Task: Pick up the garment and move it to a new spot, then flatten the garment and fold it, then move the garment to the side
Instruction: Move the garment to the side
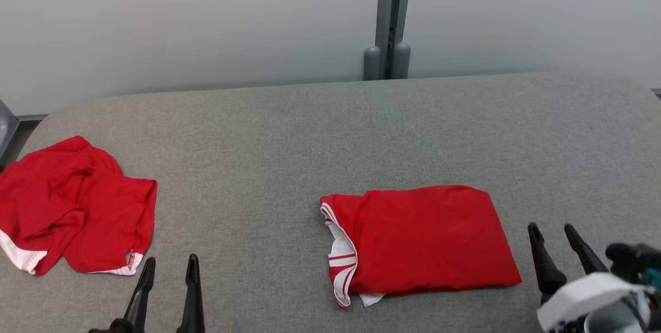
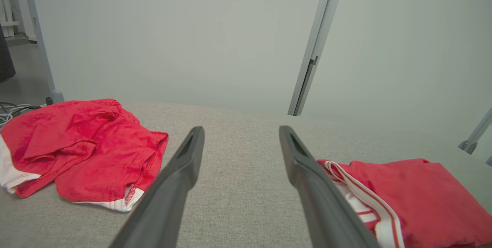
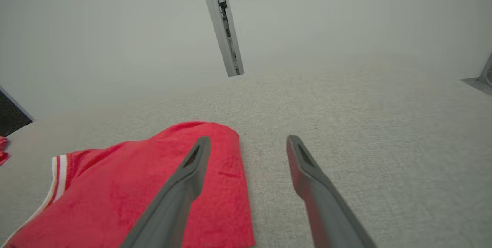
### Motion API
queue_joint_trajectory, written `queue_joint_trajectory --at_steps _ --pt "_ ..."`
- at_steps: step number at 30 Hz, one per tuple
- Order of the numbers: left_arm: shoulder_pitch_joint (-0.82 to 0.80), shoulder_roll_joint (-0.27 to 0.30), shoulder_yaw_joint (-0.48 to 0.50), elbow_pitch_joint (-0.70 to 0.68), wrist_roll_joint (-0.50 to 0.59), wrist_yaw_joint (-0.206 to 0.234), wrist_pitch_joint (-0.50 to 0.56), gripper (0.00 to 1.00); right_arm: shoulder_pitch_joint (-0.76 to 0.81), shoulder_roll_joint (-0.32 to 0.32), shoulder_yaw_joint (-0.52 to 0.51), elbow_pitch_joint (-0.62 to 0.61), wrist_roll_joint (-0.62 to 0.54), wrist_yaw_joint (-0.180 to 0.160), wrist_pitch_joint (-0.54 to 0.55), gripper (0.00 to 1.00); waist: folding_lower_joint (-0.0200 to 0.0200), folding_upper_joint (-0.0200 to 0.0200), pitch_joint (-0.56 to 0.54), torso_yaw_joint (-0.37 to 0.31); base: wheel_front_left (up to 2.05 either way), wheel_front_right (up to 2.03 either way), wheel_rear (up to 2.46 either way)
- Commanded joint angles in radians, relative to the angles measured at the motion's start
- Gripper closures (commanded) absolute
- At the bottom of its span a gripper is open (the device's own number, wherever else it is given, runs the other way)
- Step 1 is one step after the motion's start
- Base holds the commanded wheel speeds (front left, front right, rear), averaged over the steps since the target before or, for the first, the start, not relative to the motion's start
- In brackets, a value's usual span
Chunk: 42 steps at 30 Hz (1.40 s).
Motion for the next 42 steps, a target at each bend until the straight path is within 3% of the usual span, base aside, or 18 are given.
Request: queue_joint_trajectory --at_steps 1,7,13,14,15,18,23,29,35,40,41,42 --pt "-0.026 0.003 -0.002 -0.001 0.011 -0.006 -0.001 0.00 -0.031 -0.027 0.015 0.003 0.023 0.000 0.035 0.00 0.0000 -0.0001 0.025 0.002 0.00 0.00 0.00" --pt "-0.107 0.004 -0.040 0.010 0.011 -0.014 -0.001 0.00 -0.196 -0.119 0.124 0.075 0.172 0.000 0.317 0.00 0.0000 -0.0001 0.107 0.039 0.00 0.00 0.00" --pt "-0.153 0.004 -0.066 0.018 -0.002 -0.001 -0.001 0.00 -0.277 -0.153 0.192 0.177 0.245 0.000 0.452 0.00 0.0000 -0.0001 0.155 0.081 0.00 0.00 0.00" --pt "-0.157 0.003 -0.066 0.016 -0.005 0.003 -0.001 0.00 -0.288 -0.160 0.193 0.191 0.255 0.000 0.456 0.56 0.0000 -0.0001 0.162 0.085 0.00 0.00 0.00" --pt "-0.161 0.003 -0.063 0.013 -0.008 0.005 -0.001 0.00 -0.301 -0.165 0.183 0.203 0.265 0.000 0.446 1.00 0.0000 -0.0001 0.169 0.087 0.00 0.00 0.00" --pt "-0.169 0.003 -0.054 0.003 -0.009 0.010 -0.001 0.00 -0.327 -0.186 0.169 0.223 0.295 0.000 0.432 1.00 0.0000 -0.0001 0.193 0.081 0.00 0.00 0.00" --pt "-0.197 0.003 -0.054 -0.015 0.011 -0.003 -0.001 0.00 -0.410 -0.303 0.087 0.233 0.278 0.000 0.362 1.00 0.0000 -0.0001 0.271 0.056 0.00 0.00 0.00" --pt "-0.253 0.004 -0.070 -0.024 0.054 -0.027 -0.001 0.00 -0.552 -0.477 -0.010 0.342 0.086 0.000 0.268 1.00 0.0000 -0.0001 0.373 0.038 0.00 0.00 0.00" --pt "-0.278 0.003 -0.076 -0.034 0.070 -0.033 -0.001 0.00 -0.645 -0.549 -0.042 0.484 -0.022 0.000 0.304 1.00 0.0000 -0.0001 0.417 0.043 0.00 0.00 0.00" --pt "-0.270 0.003 -0.077 -0.036 0.076 -0.028 -0.001 0.00 -0.717 -0.598 -0.086 0.576 -0.145 0.000 0.223 1.00 0.0000 -0.0001 0.426 0.046 0.00 0.00 0.00" --pt "-0.270 0.003 -0.078 -0.034 0.076 -0.028 -0.001 0.00 -0.726 -0.604 -0.099 0.594 -0.178 0.000 0.201 0.70 0.0000 -0.0001 0.424 0.046 0.00 0.00 0.00" --pt "-0.271 0.003 -0.076 -0.034 0.075 -0.026 -0.001 0.00 -0.732 -0.604 -0.108 0.619 -0.213 0.000 0.185 0.00 0.0000 -0.0001 0.421 0.046 0.00 0.00 0.00"
